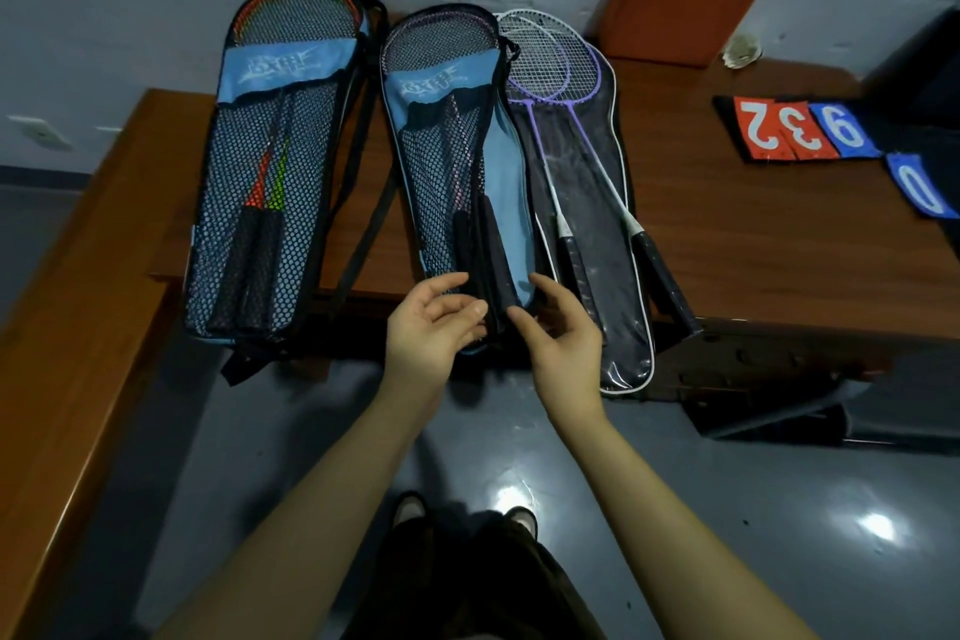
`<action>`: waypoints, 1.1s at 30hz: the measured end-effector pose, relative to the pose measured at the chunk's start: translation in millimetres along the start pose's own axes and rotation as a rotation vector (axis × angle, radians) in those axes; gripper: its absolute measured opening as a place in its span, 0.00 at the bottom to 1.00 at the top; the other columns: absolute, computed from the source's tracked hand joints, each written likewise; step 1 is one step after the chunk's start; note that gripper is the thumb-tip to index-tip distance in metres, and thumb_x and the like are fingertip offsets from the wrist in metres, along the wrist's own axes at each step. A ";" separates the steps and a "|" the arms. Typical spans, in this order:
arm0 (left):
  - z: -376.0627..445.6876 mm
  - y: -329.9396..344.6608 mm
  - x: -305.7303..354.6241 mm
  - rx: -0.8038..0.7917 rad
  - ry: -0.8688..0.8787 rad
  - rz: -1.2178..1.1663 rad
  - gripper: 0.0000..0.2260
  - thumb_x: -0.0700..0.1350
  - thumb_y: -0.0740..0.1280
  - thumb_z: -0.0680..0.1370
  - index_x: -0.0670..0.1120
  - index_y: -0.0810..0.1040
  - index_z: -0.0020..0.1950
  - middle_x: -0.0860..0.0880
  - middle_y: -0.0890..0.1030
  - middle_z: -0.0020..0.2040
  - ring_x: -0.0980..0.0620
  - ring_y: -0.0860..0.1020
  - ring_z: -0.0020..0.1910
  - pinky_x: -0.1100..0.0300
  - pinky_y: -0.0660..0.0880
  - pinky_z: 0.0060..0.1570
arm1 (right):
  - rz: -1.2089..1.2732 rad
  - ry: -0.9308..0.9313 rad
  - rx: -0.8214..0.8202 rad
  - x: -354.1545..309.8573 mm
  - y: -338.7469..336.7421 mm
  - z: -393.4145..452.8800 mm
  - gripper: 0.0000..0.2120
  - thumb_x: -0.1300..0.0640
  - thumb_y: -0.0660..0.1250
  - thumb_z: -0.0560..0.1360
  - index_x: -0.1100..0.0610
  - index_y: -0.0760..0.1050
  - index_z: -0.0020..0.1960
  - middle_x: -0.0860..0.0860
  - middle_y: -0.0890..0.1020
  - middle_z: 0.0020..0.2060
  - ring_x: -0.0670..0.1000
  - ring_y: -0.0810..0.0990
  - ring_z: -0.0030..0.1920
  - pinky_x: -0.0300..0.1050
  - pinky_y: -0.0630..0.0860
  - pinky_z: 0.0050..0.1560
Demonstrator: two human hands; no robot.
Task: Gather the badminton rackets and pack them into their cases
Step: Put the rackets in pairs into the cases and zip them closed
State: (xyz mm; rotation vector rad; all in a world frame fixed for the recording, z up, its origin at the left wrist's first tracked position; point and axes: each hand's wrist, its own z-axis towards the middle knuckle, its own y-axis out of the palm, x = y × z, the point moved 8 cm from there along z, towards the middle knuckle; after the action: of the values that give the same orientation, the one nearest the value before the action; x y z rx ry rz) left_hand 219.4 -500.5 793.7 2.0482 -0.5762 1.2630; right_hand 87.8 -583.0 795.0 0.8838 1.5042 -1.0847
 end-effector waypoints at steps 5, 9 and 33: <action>6.0 11.1 -8.8 -0.041 -0.010 0.154 0.14 0.33 0.69 0.72 0.40 0.75 0.57 0.46 0.79 0.46 0.57 0.81 0.39 0.63 0.80 0.43 | -0.013 -0.016 0.026 -2.4 -4.2 -1.3 0.14 0.66 0.69 0.71 0.53 0.78 0.53 0.53 0.81 0.48 0.49 0.79 0.47 0.44 0.76 0.51; 17.0 11.0 -2.3 -0.110 0.162 0.432 0.12 0.37 0.66 0.76 0.41 0.76 0.59 0.43 0.76 0.54 0.59 0.78 0.46 0.65 0.76 0.52 | 0.031 -0.011 0.027 -5.2 -10.1 -2.4 0.15 0.68 0.67 0.73 0.57 0.78 0.58 0.53 0.81 0.51 0.45 0.79 0.49 0.38 0.75 0.53; 89.5 57.6 -24.7 -0.451 0.532 1.406 0.18 0.48 0.57 0.80 0.45 0.68 0.68 0.46 0.69 0.67 0.46 0.65 0.66 0.53 0.59 0.64 | -0.886 -0.143 0.263 6.6 -38.8 31.4 0.14 0.53 0.56 0.78 0.55 0.75 0.58 0.53 0.76 0.52 0.55 0.74 0.53 0.50 0.62 0.55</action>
State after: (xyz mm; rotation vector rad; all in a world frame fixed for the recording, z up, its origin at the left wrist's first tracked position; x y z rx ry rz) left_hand 225.2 -604.3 760.2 0.6709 -1.9385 1.9995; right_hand 60.4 -625.2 793.9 0.2574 1.6851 -1.9693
